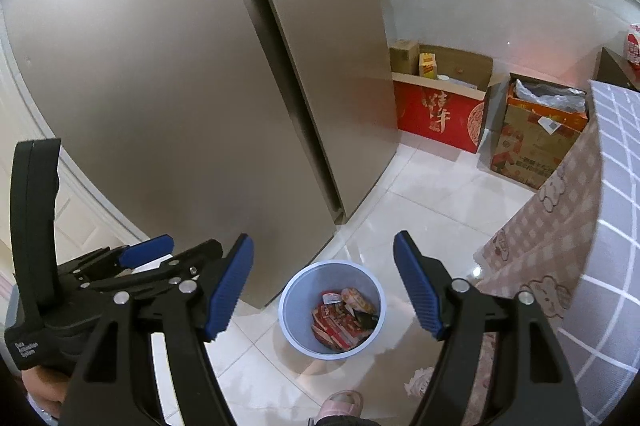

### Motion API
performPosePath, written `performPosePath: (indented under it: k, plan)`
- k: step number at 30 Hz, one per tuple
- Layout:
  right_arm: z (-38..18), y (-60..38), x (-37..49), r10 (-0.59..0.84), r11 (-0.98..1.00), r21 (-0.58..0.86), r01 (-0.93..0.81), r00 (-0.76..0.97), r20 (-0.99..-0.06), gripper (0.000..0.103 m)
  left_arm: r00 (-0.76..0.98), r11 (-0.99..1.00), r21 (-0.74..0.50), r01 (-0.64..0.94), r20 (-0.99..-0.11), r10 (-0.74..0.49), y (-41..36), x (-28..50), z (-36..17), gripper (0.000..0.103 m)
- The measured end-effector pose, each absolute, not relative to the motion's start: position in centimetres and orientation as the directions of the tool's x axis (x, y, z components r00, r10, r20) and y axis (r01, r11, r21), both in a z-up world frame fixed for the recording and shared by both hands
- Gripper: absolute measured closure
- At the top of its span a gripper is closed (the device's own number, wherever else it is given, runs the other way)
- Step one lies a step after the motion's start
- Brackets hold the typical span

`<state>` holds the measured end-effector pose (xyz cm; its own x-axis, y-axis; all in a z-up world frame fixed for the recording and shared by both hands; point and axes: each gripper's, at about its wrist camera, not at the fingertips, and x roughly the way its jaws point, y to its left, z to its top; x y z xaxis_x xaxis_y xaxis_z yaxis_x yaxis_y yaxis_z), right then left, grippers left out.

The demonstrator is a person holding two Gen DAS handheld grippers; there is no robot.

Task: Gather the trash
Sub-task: 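Open the left tool over the bin to drop the white-red wrapper, then move both open tools back over the table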

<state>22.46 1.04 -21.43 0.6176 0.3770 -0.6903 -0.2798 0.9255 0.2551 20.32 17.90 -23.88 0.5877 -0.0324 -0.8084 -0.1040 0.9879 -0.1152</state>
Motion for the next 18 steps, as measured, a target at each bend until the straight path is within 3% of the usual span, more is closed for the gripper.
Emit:
performPosePath:
  k: [10,18]
  plan:
    - [-16.9,-4.9,18.7,0.375,0.927,0.267,-0.264,0.694,-0.614,0.031,0.665,0.991,-0.132,-0.021,-0.742,-0.085,12.9,17.9,-18.4,0.030]
    - [-14.0,-14.2,15.9,0.281,0.955,0.248,-0.162,0.762,-0.584,0.030,0.674,0.982,-0.119,0.144,-0.715,-0.185,3.4,17.7,-15.4,0.029]
